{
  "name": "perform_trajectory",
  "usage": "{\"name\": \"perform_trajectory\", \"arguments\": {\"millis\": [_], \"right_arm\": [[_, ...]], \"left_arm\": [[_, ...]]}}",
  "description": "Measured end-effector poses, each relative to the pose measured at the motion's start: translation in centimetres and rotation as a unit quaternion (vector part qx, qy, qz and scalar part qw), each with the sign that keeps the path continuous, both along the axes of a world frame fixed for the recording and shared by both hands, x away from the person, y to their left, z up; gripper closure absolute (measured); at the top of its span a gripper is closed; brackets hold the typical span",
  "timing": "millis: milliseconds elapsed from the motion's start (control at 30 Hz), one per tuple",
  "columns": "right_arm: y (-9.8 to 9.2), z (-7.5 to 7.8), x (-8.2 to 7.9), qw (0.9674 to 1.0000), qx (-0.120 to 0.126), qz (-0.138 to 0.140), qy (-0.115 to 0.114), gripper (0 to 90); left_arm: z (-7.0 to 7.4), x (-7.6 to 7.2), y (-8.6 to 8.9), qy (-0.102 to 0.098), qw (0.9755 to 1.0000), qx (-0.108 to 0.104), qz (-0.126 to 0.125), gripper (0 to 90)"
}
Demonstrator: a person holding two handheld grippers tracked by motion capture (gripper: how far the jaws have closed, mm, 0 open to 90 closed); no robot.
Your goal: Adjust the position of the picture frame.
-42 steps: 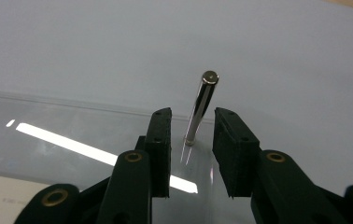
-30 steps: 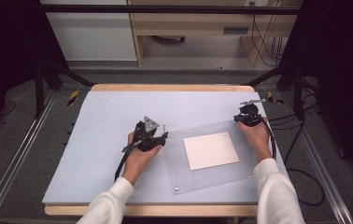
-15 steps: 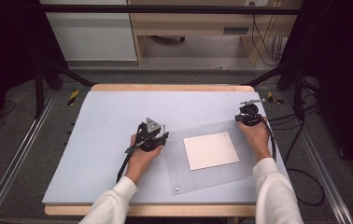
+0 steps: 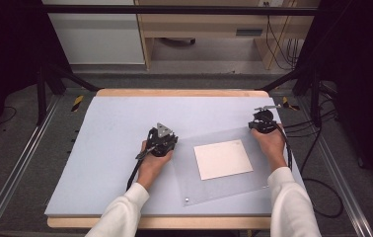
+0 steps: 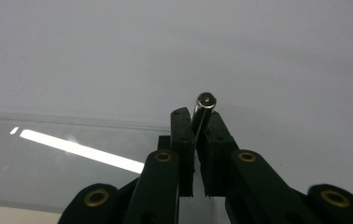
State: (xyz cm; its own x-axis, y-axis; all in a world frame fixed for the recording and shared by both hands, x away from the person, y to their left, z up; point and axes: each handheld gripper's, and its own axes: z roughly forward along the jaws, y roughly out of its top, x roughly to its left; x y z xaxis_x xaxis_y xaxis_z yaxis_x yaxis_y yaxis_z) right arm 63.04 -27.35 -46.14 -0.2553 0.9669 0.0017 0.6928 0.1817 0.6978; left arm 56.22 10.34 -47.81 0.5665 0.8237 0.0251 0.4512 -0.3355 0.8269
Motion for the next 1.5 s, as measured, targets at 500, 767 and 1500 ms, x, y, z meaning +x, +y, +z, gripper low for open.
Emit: {"name": "perform_trajectory", "arguments": {"millis": [500, 767, 1500], "right_arm": [[0.02, -0.37, 0.31, 0.9999, -0.005, 0.006, 0.005, 85.0], [0.06, -0.32, 0.37, 0.9999, -0.01, 0.008, 0.007, 85.3], [0.03, -0.41, 0.44, 0.9998, -0.013, 0.014, 0.0, 85.0]], "left_arm": [[-0.09, 0.22, -0.08, 0.007, 1.0, 0.006, 0.001, 84.2], [-0.07, 0.22, -0.09, 0.006, 1.0, 0.007, 0.0, 84.3], [-0.01, 0.24, -0.16, 0.01, 0.9999, 0.006, 0.005, 84.4]]}}
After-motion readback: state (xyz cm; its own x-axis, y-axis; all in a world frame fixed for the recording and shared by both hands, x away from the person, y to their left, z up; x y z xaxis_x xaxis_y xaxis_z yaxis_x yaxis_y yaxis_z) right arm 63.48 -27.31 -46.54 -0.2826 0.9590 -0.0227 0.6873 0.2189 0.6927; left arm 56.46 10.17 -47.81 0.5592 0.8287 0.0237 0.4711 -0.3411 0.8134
